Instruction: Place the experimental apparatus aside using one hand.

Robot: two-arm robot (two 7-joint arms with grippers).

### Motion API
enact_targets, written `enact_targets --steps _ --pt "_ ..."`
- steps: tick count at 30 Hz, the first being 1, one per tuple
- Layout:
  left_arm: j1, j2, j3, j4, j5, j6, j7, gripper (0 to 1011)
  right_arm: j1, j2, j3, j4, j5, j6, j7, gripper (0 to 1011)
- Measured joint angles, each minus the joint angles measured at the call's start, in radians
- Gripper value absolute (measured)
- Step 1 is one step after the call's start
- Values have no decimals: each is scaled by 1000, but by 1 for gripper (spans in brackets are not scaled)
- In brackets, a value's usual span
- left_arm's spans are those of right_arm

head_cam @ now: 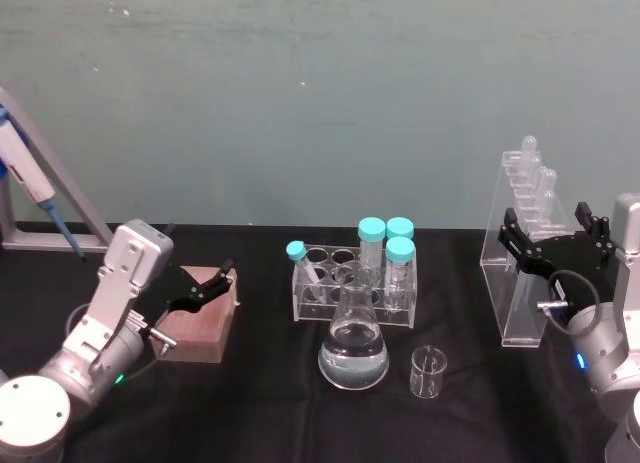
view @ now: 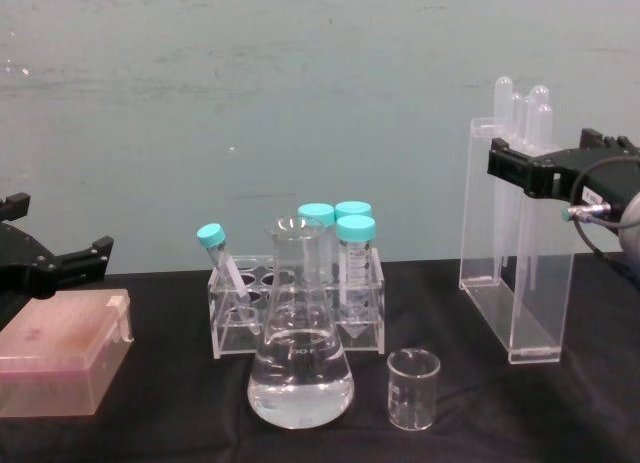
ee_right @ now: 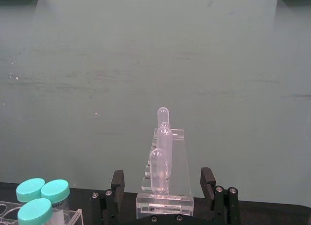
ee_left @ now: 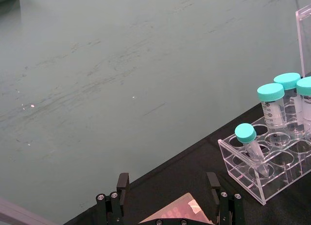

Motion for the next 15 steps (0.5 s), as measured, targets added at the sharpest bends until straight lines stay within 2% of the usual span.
enact_targets --steps 15 --pt "0 0 0 0 0 0 0 1000 16 -30 29 26 -22 13 32 1000"
